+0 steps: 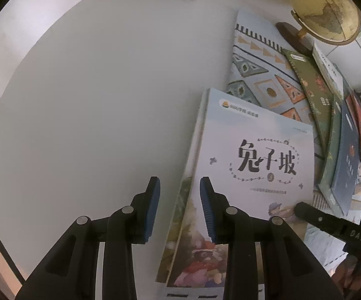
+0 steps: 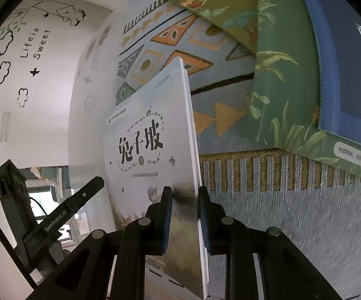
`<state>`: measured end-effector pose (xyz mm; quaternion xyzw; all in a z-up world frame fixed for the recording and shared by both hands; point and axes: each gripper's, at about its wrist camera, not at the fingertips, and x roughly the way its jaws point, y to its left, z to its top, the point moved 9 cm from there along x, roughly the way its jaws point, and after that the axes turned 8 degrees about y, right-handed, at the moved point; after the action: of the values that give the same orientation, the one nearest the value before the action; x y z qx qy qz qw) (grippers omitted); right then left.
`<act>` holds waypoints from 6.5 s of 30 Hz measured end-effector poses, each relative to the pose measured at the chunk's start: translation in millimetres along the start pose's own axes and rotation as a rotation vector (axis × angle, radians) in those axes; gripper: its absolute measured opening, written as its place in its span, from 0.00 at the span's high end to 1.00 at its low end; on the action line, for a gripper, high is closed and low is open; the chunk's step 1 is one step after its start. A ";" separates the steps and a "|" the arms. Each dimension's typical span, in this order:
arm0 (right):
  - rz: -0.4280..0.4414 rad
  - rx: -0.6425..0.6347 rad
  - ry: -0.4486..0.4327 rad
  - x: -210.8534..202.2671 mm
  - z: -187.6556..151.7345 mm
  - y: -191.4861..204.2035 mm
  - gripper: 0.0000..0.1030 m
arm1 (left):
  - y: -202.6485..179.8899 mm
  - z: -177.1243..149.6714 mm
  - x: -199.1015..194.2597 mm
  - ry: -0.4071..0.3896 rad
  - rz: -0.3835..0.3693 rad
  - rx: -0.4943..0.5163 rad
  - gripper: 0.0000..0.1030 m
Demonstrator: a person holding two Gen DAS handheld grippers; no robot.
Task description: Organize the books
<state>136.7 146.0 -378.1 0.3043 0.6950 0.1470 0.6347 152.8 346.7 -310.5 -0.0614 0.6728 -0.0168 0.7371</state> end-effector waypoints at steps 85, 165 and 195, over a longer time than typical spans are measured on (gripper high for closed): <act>0.102 0.042 -0.359 -201.4 63.1 -207.0 0.50 | -324.1 16.8 19.1 0.111 -0.406 0.420 0.49; 0.448 0.188 -0.259 -182.2 5.8 -248.0 0.97 | -323.9 -35.7 38.1 0.314 -0.519 0.387 0.61; 0.476 0.176 -0.247 -182.2 2.5 -254.6 1.00 | -334.9 -69.0 18.9 0.139 -0.191 0.667 0.78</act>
<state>80.6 -161.9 -384.4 0.5286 0.5312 0.1929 0.6334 105.3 7.8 -297.4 0.1214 0.6699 -0.3084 0.6643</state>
